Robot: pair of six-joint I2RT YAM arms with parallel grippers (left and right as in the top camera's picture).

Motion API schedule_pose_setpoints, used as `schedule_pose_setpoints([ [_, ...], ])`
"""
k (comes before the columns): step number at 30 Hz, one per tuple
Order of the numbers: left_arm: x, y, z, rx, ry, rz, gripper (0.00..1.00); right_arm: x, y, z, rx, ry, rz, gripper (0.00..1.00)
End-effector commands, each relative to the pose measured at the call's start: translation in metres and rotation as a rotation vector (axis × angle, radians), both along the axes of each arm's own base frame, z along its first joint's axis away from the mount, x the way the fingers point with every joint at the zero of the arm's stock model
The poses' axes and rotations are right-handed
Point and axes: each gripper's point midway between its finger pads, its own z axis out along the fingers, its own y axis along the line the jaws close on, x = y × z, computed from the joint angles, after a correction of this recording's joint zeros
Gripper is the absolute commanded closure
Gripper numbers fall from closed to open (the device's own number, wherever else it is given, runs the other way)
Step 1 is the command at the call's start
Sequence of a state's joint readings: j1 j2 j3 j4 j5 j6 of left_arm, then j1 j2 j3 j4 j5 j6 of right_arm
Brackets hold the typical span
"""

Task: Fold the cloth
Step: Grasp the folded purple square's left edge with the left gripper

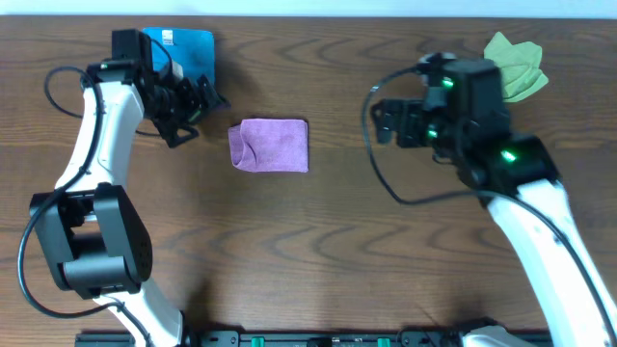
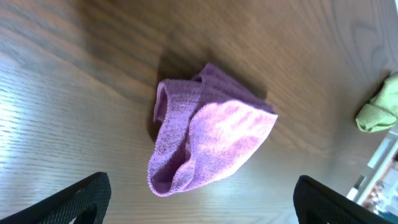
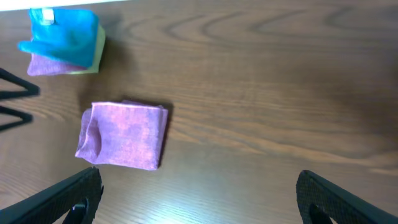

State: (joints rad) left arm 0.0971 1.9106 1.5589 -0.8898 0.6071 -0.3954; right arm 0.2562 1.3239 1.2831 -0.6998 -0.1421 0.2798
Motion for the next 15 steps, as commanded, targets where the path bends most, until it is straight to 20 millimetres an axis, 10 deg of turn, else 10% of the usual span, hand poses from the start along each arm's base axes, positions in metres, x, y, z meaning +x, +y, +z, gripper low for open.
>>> schedule_pose_setpoints([
  [1,-0.016,-0.012,-0.011,-0.082,0.044,-0.001,0.05,-0.022,-0.018,0.001,-0.004,-0.023,0.002,0.01],
  [15,-0.033,-0.046,-0.061,-0.212,0.086,0.037,0.05,-0.106,-0.056,-0.058,0.203,-0.049,-0.024,0.01],
])
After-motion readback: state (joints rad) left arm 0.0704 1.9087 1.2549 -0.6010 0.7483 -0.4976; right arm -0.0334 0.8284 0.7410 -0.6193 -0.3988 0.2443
